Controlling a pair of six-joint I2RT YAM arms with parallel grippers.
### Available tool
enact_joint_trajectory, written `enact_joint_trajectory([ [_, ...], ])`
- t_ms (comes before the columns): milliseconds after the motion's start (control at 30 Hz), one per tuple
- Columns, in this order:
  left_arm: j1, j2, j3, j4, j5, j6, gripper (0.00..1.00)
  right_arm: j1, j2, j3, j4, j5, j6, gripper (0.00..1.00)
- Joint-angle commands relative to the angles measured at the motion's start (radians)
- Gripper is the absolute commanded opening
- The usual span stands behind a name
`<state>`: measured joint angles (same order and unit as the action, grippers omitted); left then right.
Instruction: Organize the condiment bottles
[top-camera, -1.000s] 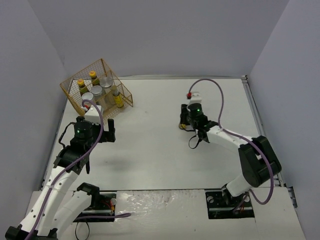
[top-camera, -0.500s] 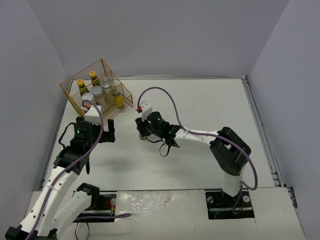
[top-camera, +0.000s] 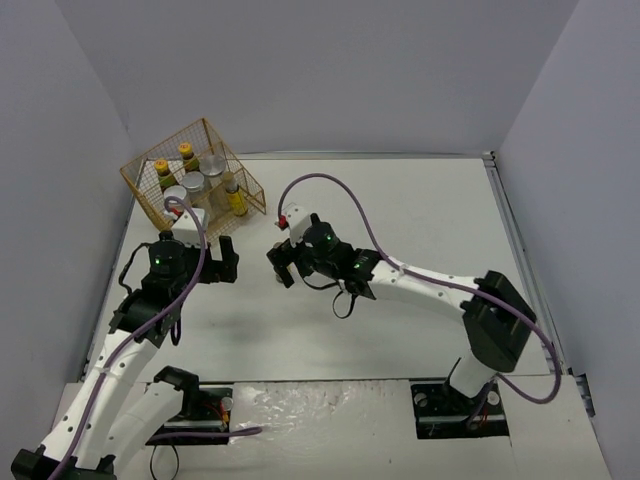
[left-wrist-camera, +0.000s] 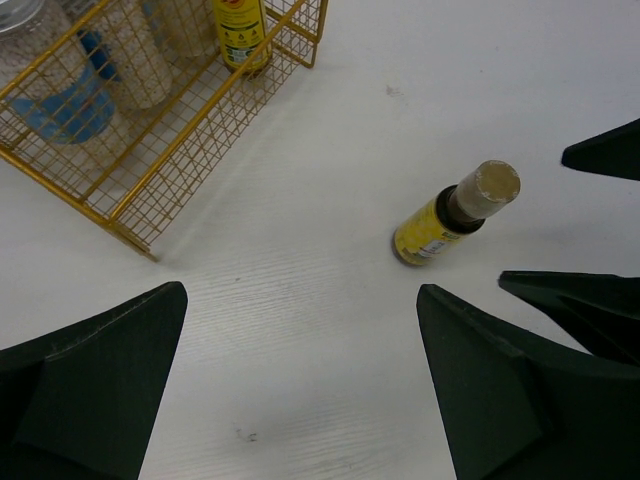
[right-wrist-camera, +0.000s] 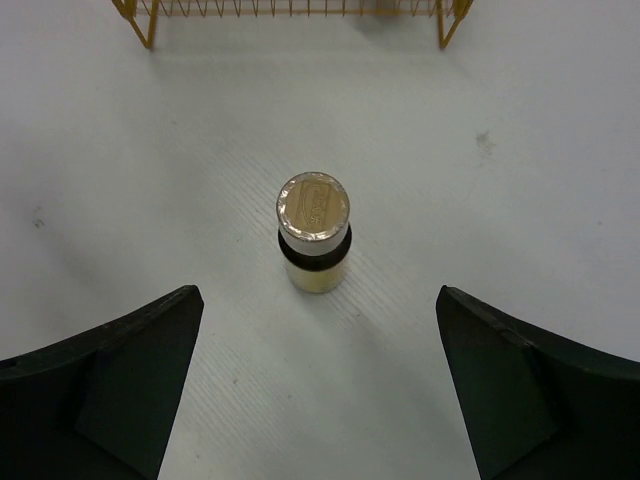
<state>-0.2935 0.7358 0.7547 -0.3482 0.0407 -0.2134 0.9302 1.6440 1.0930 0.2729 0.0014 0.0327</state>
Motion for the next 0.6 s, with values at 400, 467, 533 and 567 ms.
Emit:
enact_joint_trajectory([
  [400,-0.324,0.332,0.109,0.285,-0.178,-0.133,0.97,-0.073,-0.777,-0.337,-0.129,0.336,0.064,1.00],
  [467,-0.346,0.362,0.103,0.328,-0.224,-0.139,0.97,-0.078,-0.819,-0.368,-0.130,0.350,0.077,1.00],
  [533,-0.360,0.410,0.092,0.384,-0.263,-0.139,0.97,-0.088,-0.868,-0.386,-0.133,0.355,0.087,1.00],
  [567,-0.360,0.423,0.092,0.407,-0.274,-0.139,0.95,-0.089,-0.877,-0.392,-0.135,0.357,0.088,1.00],
])
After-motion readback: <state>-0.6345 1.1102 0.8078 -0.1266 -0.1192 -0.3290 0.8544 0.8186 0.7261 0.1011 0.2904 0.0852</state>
